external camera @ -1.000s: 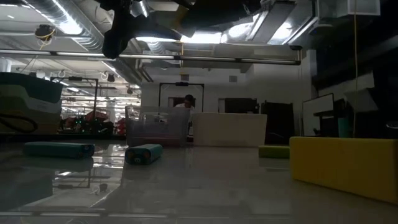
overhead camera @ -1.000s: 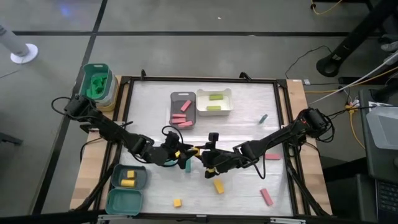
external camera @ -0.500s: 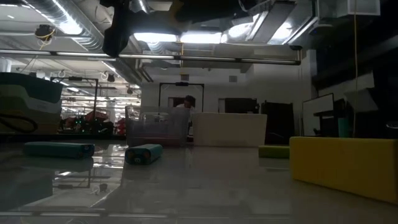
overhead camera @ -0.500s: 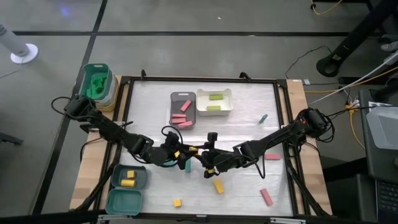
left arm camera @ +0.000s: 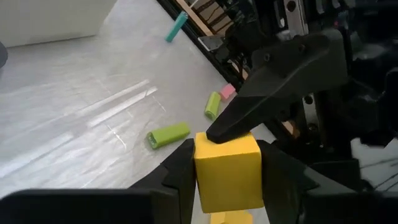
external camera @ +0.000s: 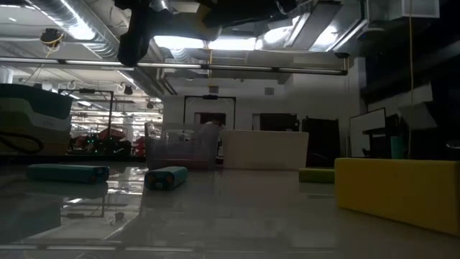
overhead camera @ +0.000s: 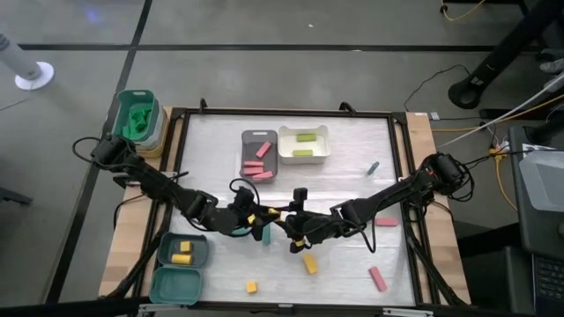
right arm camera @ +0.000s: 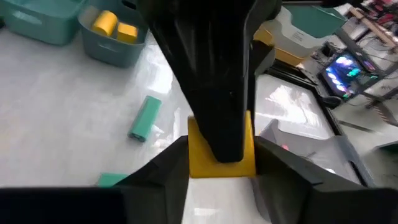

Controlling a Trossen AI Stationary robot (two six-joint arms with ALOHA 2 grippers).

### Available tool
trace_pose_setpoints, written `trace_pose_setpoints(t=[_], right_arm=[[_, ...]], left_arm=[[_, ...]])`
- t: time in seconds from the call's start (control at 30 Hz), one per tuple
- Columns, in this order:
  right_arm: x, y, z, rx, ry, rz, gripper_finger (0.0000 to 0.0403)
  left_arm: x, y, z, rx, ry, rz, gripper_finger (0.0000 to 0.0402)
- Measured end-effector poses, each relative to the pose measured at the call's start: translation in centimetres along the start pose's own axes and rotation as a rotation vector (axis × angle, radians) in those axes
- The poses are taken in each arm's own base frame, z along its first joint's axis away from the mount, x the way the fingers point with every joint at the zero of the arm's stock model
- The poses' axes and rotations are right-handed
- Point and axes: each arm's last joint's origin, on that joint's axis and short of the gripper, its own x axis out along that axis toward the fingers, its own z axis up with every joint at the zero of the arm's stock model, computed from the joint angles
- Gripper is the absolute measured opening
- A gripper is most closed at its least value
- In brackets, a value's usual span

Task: Sort blocks
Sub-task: Put the yellow block into the blue bin

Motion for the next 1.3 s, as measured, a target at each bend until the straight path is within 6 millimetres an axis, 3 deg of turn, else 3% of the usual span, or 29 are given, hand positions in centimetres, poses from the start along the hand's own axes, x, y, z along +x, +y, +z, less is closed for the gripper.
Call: trace_pose_setpoints(t=[0.23,0.37,0.57,0.83,1.07,1.3], right_arm=[[-0.1,-0.1,0.3,0.022,-0.019,0.002,0.0251],[-0.5,-0.3,0.3,0.01,-0.001,0.002,0.0279],[-1.9,-1.2,0.0,0.055,0.087,0.014,0.0279],[-3.5,-1.6,-2.0,0.117,0.323,0.141,0.0265],[-4.2,-1.5,-3.8,0.181,0.529,0.19,0.0264],[-4.6,-1.6,-4.4,0.251,0.617,0.16,0.0264]], left_arm=[[0.0,0.3,-0.2,0.103,0.016,0.023,0.0119],[-0.5,0.7,-0.2,0.167,0.086,0.033,0.0119],[-3.3,0.7,0.1,0.247,0.327,-0.032,0.0122],[-9.0,1.1,-0.7,0.238,0.783,-0.106,0.0125],[-12.7,2.4,-2.0,0.077,0.986,0.133,0.0126],[-15.0,3.9,-3.0,-0.025,1.012,0.419,0.0127]])
